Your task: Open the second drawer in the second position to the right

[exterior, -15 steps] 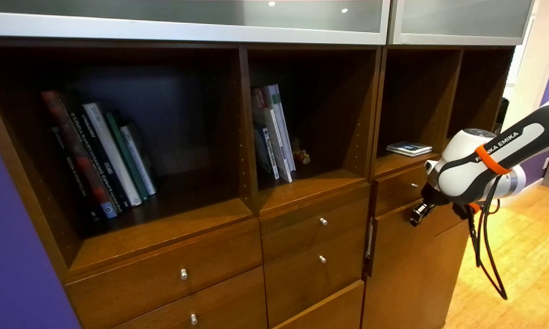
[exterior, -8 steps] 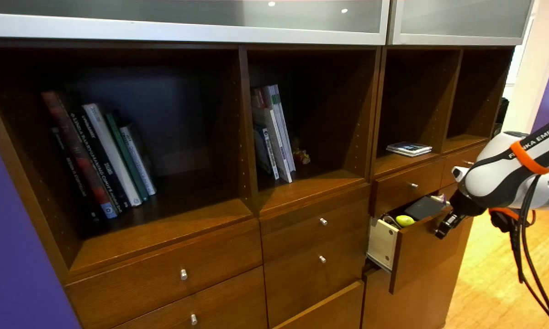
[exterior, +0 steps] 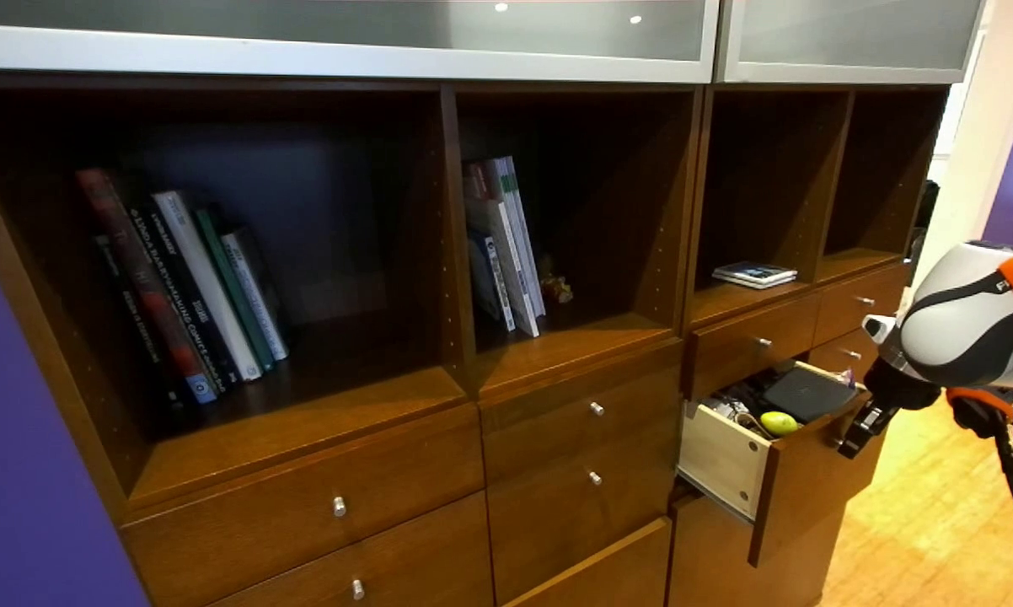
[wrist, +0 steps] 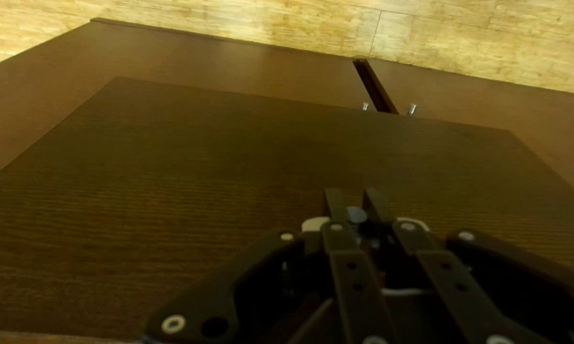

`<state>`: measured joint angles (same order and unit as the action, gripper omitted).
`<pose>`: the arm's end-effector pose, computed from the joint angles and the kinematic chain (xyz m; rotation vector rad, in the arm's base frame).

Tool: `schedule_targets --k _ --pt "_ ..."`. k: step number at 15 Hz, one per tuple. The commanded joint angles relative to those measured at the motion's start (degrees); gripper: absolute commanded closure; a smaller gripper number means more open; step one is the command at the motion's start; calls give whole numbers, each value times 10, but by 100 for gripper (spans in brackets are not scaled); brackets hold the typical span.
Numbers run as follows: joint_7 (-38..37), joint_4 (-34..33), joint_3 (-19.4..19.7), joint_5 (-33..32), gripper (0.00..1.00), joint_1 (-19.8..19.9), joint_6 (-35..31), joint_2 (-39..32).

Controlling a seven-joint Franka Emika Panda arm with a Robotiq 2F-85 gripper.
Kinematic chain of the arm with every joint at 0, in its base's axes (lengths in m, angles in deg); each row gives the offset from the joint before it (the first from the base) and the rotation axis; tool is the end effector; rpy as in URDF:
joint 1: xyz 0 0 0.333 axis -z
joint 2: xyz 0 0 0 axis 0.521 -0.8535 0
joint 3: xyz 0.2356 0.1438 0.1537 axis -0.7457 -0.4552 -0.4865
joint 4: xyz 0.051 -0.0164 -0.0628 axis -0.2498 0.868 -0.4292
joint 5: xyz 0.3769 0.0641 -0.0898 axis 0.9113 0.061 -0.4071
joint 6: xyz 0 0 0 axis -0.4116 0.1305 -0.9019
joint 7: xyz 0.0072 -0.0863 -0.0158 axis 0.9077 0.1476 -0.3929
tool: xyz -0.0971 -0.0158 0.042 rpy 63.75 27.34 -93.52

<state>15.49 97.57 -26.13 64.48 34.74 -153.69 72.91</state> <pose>0.4097 -0.0555 0.3087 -3.0623 -0.4652 -0.4062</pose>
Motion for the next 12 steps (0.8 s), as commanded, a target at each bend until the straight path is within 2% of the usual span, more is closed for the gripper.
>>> schedule_targets --k 1,2,6,9,10,12 --pt "-22 40 21 -63 60 -5 31 10" --pt "-24 4 24 -77 55 -5 58 -16" --pt "-46 11 24 -124 26 0 132 -3" --pt "-65 9 21 -133 5 -5 204 29" --pt "-66 6 20 -132 1 -8 237 43" --pt "-89 10 15 -131 0 -10 327 91"
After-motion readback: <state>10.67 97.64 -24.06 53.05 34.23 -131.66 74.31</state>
